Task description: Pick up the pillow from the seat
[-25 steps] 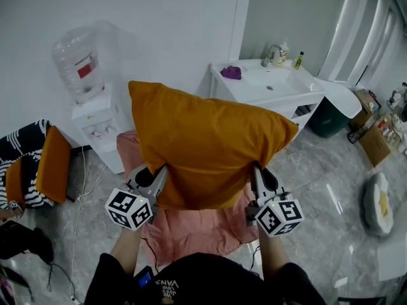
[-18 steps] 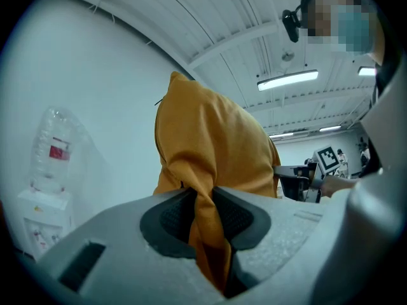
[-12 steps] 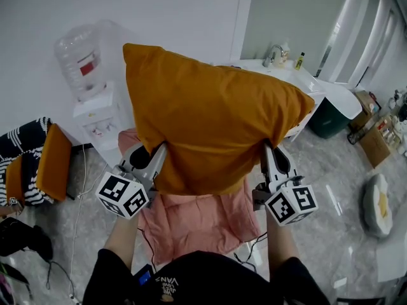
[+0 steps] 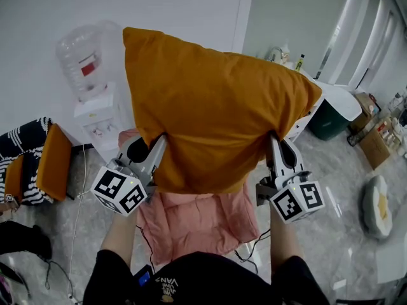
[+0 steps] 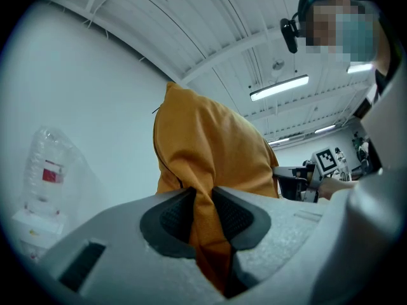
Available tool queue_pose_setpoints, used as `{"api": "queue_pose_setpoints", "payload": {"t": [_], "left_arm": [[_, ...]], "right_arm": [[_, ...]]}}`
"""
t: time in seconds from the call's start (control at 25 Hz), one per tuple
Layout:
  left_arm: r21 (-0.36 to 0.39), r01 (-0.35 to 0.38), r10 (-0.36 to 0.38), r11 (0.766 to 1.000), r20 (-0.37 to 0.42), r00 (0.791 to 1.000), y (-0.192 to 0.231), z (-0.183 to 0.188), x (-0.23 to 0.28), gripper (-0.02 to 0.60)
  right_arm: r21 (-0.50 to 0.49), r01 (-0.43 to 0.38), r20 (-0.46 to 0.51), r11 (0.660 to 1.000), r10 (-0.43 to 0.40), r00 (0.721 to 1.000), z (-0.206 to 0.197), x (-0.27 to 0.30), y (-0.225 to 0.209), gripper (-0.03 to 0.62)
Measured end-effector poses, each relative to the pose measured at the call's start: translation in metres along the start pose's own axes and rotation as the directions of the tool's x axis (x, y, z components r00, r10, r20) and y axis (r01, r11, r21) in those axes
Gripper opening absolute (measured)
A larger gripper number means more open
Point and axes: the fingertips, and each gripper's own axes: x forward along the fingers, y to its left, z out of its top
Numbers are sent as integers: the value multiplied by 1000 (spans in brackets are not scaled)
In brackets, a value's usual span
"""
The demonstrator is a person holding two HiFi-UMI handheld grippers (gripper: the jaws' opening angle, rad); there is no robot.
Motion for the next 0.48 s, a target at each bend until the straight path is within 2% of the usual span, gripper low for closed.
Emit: {"api": "queue_pose_setpoints", "payload": {"t": [0.48], "left_arm": [[5, 5, -5, 1000, 1, 1000, -11, 2, 1, 87]], "right_arm": [[4, 6, 10, 1000, -6, 1000, 6, -10, -4, 11]]}}
